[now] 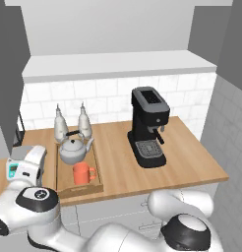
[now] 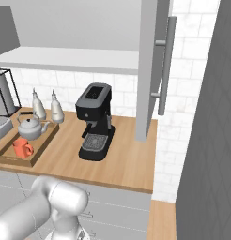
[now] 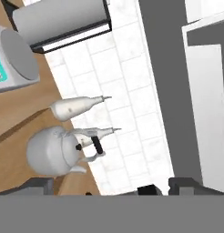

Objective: Pick the kettle from the counter and place it on the tray. Then pick the mug from the cabinet and place it on the tray. Then close the cabinet doors.

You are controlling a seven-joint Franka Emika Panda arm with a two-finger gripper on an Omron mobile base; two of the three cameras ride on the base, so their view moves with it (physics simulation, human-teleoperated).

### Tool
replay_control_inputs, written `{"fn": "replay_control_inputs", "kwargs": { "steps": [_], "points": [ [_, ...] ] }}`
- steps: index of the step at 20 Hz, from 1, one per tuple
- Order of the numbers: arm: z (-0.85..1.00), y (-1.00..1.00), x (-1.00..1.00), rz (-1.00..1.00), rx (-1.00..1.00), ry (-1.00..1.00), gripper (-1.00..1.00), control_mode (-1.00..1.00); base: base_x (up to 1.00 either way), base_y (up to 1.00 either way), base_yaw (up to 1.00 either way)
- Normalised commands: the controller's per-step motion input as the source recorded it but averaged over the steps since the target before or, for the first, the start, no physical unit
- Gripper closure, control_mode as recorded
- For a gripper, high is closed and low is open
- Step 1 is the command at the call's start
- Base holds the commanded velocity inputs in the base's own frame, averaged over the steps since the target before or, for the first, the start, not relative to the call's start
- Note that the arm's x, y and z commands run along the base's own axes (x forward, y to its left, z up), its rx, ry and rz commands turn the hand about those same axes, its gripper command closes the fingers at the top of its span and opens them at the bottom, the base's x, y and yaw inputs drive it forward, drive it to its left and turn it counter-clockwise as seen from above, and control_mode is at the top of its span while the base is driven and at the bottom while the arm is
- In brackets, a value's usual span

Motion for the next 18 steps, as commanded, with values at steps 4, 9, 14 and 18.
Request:
{"fn": "replay_control_inputs", "kwargs": {
  "steps": [4,9,14,18],
  "points": [
    [0.19,0.11,-0.13,0.00,-0.15,-0.36,-1.00,-1.00,0.00,0.00,0.00],
    [0.31,0.09,-0.08,0.00,-0.12,-0.34,-1.00,-1.00,0.00,0.00,0.00],
    [0.40,0.00,-0.02,0.00,-0.09,-0.37,-1.00,-1.00,0.00,0.00,0.00],
    [0.28,0.04,-0.01,0.00,-0.11,-0.30,-1.00,-1.00,0.00,0.00,0.00]
  ]
}}
